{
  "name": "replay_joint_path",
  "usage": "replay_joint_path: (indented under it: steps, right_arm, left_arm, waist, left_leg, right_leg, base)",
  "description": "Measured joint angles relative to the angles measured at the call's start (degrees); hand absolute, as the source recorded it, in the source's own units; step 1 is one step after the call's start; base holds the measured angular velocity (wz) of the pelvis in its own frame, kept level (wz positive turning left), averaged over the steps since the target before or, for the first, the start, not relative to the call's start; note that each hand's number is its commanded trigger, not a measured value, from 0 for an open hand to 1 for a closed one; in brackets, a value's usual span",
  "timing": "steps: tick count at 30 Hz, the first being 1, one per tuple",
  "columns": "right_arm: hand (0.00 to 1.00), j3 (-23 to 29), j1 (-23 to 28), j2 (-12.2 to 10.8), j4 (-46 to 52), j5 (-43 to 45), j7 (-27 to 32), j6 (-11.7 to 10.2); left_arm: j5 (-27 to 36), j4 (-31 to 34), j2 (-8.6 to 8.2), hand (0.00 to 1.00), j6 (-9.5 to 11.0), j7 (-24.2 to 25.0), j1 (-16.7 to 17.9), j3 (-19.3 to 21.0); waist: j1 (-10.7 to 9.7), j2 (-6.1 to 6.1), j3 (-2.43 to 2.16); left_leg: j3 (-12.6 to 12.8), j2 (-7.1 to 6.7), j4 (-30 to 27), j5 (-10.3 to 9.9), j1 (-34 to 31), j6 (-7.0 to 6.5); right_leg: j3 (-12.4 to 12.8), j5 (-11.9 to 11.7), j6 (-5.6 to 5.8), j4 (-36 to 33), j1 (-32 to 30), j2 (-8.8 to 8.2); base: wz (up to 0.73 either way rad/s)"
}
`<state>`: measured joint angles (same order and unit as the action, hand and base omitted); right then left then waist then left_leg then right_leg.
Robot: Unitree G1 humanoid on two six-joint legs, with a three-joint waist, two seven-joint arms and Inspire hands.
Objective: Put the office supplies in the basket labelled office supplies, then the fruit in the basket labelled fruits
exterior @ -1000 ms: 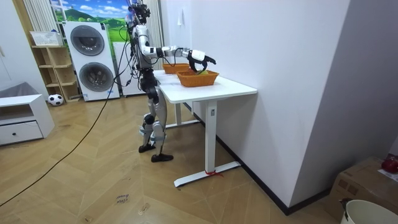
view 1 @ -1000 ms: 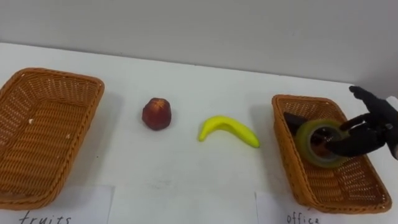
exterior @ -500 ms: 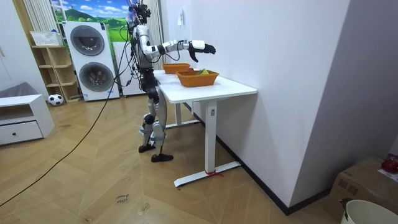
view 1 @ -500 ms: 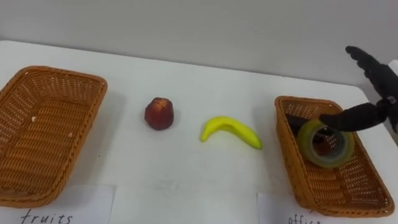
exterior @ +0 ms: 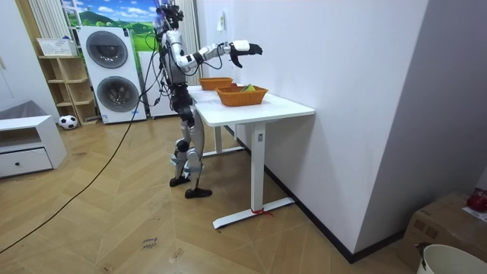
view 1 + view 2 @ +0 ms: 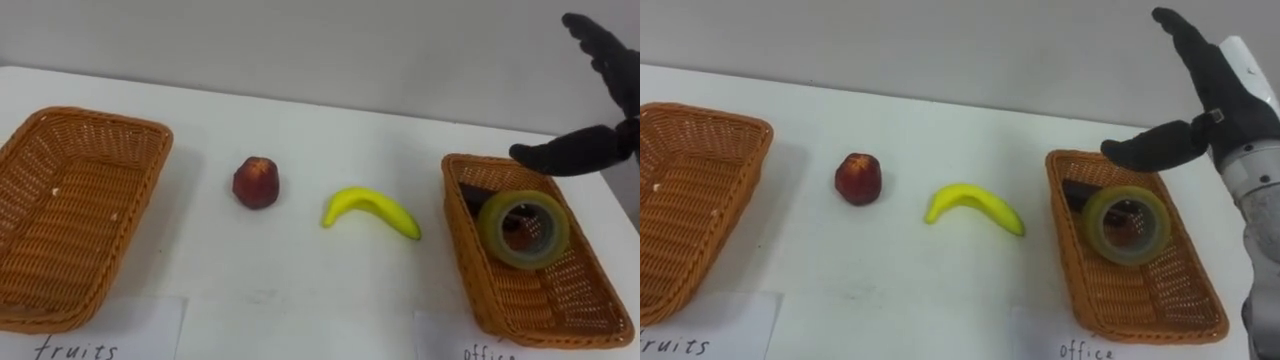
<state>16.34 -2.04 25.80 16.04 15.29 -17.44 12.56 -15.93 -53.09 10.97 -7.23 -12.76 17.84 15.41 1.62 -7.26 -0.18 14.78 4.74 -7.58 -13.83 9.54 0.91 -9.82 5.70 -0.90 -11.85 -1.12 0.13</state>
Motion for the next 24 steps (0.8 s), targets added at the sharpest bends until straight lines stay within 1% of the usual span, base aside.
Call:
replay_joint_path:
  steps: [3,5,6,7,9,12,14,16,18,19,22,24]
  right_arm:
    - [0.0,-1.8,-0.3,0.1,0.0,0.8,0.3,0.0]
    - [0.0,-4.6,-0.3,0.1,0.0,2.5,0.4,0.0]
    - [0.0,-5.1,-0.4,0.1,0.0,2.9,0.4,0.0]
    - [0.0,-6.3,-0.4,0.1,0.0,3.3,0.4,0.0]
    - [0.0,-7.2,-0.5,0.1,-0.1,3.3,0.4,0.0]
    - [0.0,-9.2,-1.5,0.1,-1.9,3.3,0.6,0.0]
    - [0.0,-10.8,-2.2,0.0,-3.2,3.1,0.6,0.0]
    - [0.0,-11.3,-3.1,-0.1,-4.0,3.0,0.5,0.0]
    - [0.0,-12.1,-4.6,-0.1,-4.9,3.4,0.6,0.0]
    - [0.0,-13.3,-6.0,-0.1,-6.3,4.2,0.6,0.0]
    - [0.0,-15.0,-6.3,-0.1,-7.7,5.5,0.3,0.0]
    - [0.0,-15.6,-6.3,-0.1,-8.3,5.5,-0.1,0.0]
  left_arm:
    - [0.0,0.0,0.24,0.0,0.0,0.0,-0.2,-0.7]
    - [0.0,0.0,0.43,0.0,-0.1,0.0,-0.7,-1.2]
    - [0.0,0.0,0.49,0.0,-0.1,0.0,-0.9,-1.2]
    - [0.0,0.0,0.64,0.0,-0.3,-0.1,-1.1,-1.2]
    - [0.0,0.0,0.77,0.0,-0.4,-0.1,-1.6,-1.2]
    - [0.0,0.0,0.82,0.0,-1.3,-0.1,-1.9,-1.4]
    - [0.0,0.0,1.01,0.0,-1.6,-0.1,-1.8,-2.3]
    - [0.0,0.0,1.13,0.0,-1.6,-0.1,-2.1,-2.3]
    - [0.0,0.0,1.31,0.0,-1.6,-0.1,-2.5,-2.4]
    - [0.0,-0.3,1.44,0.0,-1.6,-0.1,-2.8,-2.4]
    - [0.0,-1.1,1.53,0.0,-1.6,-0.2,-4.0,-2.5]
    - [0.0,-1.3,1.54,0.0,-1.5,-0.2,-4.5,-2.6]
  waist:
    - [1.0,-0.22,0.07]
    - [1.8,-0.5,0.11]
    - [2.1,-0.62,0.17]
    - [3.0,-0.79,0.29]
    - [3.6,-1.06,0.34]
    - [5.0,-1.19,0.39]
    - [5.2,-1.14,0.46]
    - [5.2,-1.14,0.51]
    - [5.3,-1.1,0.67]
    - [5.3,-1.07,0.77]
    - [6.1,-1.47,0.7]
    - [6.3,-1.55,0.74]
  left_leg:
    - [-0.1,-0.06,-0.1,0.0,0.0,0.0]
    - [0.0,-0.09,-0.2,0.0,-0.3,-0.01]
    - [0.0,-0.09,-0.2,0.0,-0.4,-0.01]
    - [-0.2,-0.09,-0.2,0.0,-0.6,0.0]
    - [-0.7,-0.1,-0.3,0.0,-1.0,-0.01]
    - [-1.0,0.02,-0.2,0.0,-1.2,-0.01]
    - [-1.7,0.09,-0.3,0.0,-1.8,-0.01]
    - [-2.3,0.16,-0.8,0.0,-2.5,-0.01]
    - [-2.5,0.22,-1.0,0.0,-3.1,0.0]
    - [-2.5,0.26,-1.0,0.0,-3.2,0.03]
    - [-2.6,0.31,-1.2,0.0,-4.0,0.12]
    - [-2.7,0.32,-1.1,0.0,-4.2,0.12]
  right_leg:
    - [0.1,0.0,0.0,0.0,-0.1,-0.03]
    - [0.2,0.0,0.0,0.0,-0.4,-0.02]
    - [0.2,0.0,-0.02,0.0,-0.4,-0.01]
    - [0.1,0.0,-0.02,0.0,-0.5,-0.01]
    - [-0.3,0.0,-0.01,0.1,-0.7,-0.08]
    - [-0.7,0.0,-0.01,0.2,-0.6,-0.05]
    - [-1.5,0.0,-0.01,0.3,-0.7,-0.17]
    - [-1.7,0.0,-0.01,0.2,-1.0,-0.22]
    - [-1.8,0.0,-0.01,0.2,-1.3,-0.23]
    - [-1.9,0.0,-0.02,0.2,-1.4,-0.2]
    - [-2.0,-0.1,-0.11,0.2,-2.0,-0.22]
    - [-2.2,-0.1,-0.12,0.3,-2.1,-0.26]
  base:
    - [-0.01]
    - [-0.02]
    - [0.0]
    - [0.06]
    - [0.11]
    - [0.08]
    - [0.2]
    - [0.18]
    - [0.08]
    - [0.0]
    - [0.0]
    - [0.04]
